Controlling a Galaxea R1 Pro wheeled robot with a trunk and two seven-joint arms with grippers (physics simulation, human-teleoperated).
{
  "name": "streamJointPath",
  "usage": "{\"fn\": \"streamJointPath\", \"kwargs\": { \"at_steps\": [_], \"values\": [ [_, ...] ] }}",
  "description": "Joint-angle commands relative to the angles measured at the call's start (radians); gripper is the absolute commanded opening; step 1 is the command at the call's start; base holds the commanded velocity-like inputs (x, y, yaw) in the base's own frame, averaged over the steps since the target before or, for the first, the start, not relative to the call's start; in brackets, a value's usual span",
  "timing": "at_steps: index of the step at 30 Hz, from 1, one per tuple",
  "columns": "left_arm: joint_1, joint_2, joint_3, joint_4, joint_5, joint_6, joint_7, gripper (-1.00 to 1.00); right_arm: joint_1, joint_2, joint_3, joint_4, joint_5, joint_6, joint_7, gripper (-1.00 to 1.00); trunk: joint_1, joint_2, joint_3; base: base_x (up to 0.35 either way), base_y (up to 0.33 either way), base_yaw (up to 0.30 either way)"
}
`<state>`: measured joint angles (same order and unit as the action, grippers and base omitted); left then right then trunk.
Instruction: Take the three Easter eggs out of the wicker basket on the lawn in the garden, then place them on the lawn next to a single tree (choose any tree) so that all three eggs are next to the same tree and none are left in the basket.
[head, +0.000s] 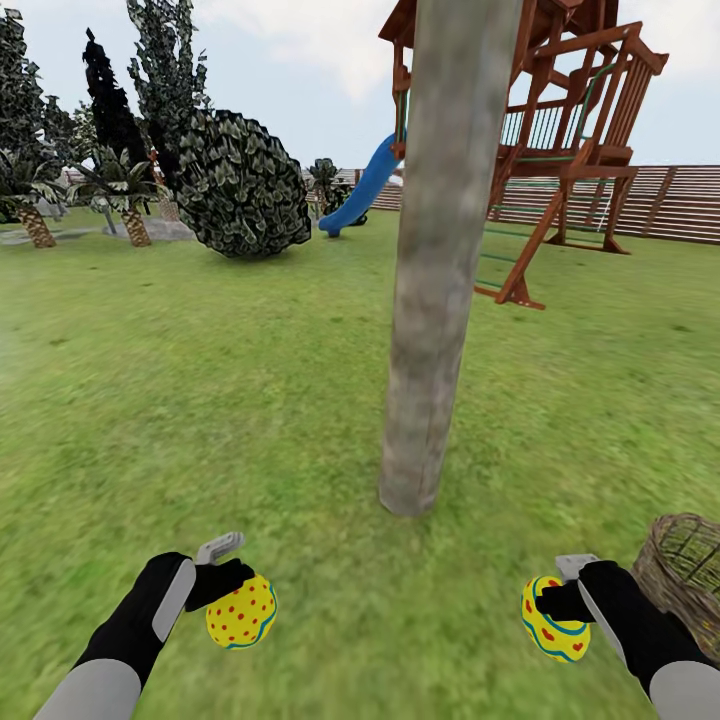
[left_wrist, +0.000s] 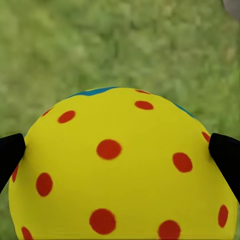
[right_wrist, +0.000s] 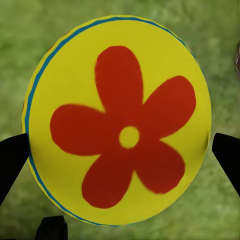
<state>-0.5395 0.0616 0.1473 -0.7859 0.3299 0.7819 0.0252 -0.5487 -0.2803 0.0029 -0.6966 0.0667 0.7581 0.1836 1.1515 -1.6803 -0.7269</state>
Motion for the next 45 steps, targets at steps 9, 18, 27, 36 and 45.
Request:
{"fn": "streamJointPath", "kwargs": {
  "at_steps": [9,18,27,36,45],
  "values": [
    [0.000,0.000,0.002,-0.001,0.006,0.005,0.002,-1.00,0.000,0.000,0.000,-0.001,0.007,0.004,0.007,-1.00,0.035,-0.064,-0.029,0.000,0.000,0.000],
    [0.000,-0.002,0.001,-0.001,0.007,0.005,0.002,-1.00,0.000,0.000,0.002,-0.001,0.006,-0.003,0.007,-1.00,0.069,-0.127,-0.057,0.000,0.000,0.000],
    [0.000,-0.002,0.001,-0.001,0.008,0.005,0.002,-1.00,0.000,0.001,0.006,-0.001,0.007,-0.008,0.013,-1.00,0.104,-0.190,-0.086,0.000,0.000,0.000],
    [0.000,-0.004,0.002,-0.002,0.009,0.004,-0.001,-1.00,0.000,0.007,0.006,-0.001,0.013,-0.005,0.008,-1.00,0.119,-0.218,-0.098,0.000,0.000,0.000],
    [0.000,-0.014,0.001,-0.001,0.007,0.004,0.001,-1.00,0.000,0.004,0.002,-0.001,0.009,-0.003,0.005,-1.00,0.153,-0.281,-0.126,0.000,0.000,0.000]
  ]
}}
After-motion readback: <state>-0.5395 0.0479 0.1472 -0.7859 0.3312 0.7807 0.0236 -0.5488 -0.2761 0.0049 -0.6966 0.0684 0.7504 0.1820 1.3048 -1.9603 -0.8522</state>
